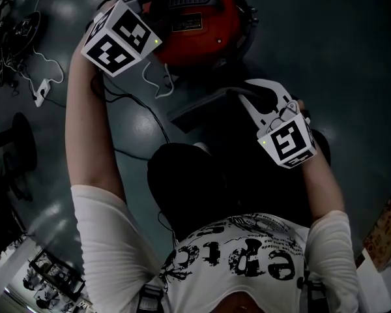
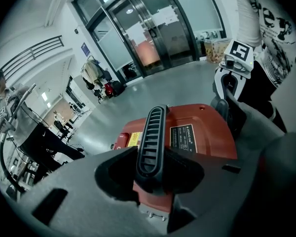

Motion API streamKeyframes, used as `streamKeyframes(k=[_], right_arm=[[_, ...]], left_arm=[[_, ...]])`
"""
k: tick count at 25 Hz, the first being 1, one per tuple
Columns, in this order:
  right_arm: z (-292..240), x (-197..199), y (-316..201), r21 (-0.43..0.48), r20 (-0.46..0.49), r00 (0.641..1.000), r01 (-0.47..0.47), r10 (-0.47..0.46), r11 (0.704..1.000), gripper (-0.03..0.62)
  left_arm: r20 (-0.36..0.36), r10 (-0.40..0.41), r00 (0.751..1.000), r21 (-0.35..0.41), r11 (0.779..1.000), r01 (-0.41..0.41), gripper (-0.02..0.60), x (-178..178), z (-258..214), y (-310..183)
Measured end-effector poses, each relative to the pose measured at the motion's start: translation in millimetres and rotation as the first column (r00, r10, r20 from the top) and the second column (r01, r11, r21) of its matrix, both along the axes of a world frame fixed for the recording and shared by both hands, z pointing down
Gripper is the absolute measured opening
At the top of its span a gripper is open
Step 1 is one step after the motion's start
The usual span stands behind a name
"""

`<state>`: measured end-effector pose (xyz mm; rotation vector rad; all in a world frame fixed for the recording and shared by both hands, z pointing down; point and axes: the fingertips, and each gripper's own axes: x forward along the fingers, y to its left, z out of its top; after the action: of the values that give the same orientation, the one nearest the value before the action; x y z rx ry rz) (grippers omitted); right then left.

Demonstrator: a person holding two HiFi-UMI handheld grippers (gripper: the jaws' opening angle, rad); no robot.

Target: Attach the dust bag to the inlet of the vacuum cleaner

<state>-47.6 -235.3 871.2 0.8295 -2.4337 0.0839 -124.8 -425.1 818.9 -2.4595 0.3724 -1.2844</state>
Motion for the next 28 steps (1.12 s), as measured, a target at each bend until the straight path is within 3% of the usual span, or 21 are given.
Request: streamKeyframes(k=[3,9,13,16,18,20,21,23,26,28], right_arm=[[0.7,-0.2,0.5,-0.028,-0.016,1.000,0.005,-0.006,1.000,0.048],[-0.5,-5.8,8.5,-0.027,-0.072,0.995,0.060,-0.062,0.998,0.063],[-12.8,0.4,13.1,-0.005,-0.076,0.995,0.063,-0.063,0.998,0.104],[-41.3,4.0,13.0,0.021,-0.003,0.998,0.057,-0.057,0.998,0.104],[-67.1,7.5,8.8,0.042,0.093,0.995,0.027,-0.031,0.999,0.103],[-95.5,15.4,0.3,0.056,0.200,0.979,-0.046,0.034,0.997,0.103],[-109.6,22.5,-5.4,0.057,0.251,0.964,-0.105,0.088,0.993,0.101],[-139.9,42.6,-18.1,0.068,0.324,0.924,-0.237,0.203,0.969,0.043],[-198.2,68.0,-27.2,0.072,0.384,0.862,-0.385,0.331,0.920,0.002],[-244.5,76.2,-24.5,0.069,0.398,0.841,-0.426,0.367,0.902,0.002]], left_arm=[[-0.038,-0.010,0.999,0.007,1.000,0.010,0.138,0.2,-1.6,-0.2],[-0.223,-0.059,0.973,0.087,0.993,0.080,0.144,-0.1,-9.1,-3.4],[-0.260,-0.092,0.961,0.130,0.983,0.129,0.172,-0.9,-19.4,1.6],[-0.316,-0.089,0.944,0.160,0.976,0.145,0.176,-7.5,-42.0,15.3],[-0.388,-0.098,0.917,0.171,0.970,0.175,0.176,-12.7,-65.2,24.0],[-0.489,-0.104,0.866,0.159,0.966,0.206,0.176,-11.2,-95.8,36.3],[-0.547,-0.114,0.829,0.145,0.963,0.228,0.176,-9.0,-113.2,44.1],[-0.664,-0.160,0.730,0.100,0.949,0.300,0.175,-7.3,-149.0,58.8],[-0.768,-0.254,0.587,0.027,0.904,0.426,0.170,-14.5,-204.4,78.1],[-0.802,-0.319,0.505,-0.015,0.856,0.518,0.090,-25.8,-246.9,91.1]])
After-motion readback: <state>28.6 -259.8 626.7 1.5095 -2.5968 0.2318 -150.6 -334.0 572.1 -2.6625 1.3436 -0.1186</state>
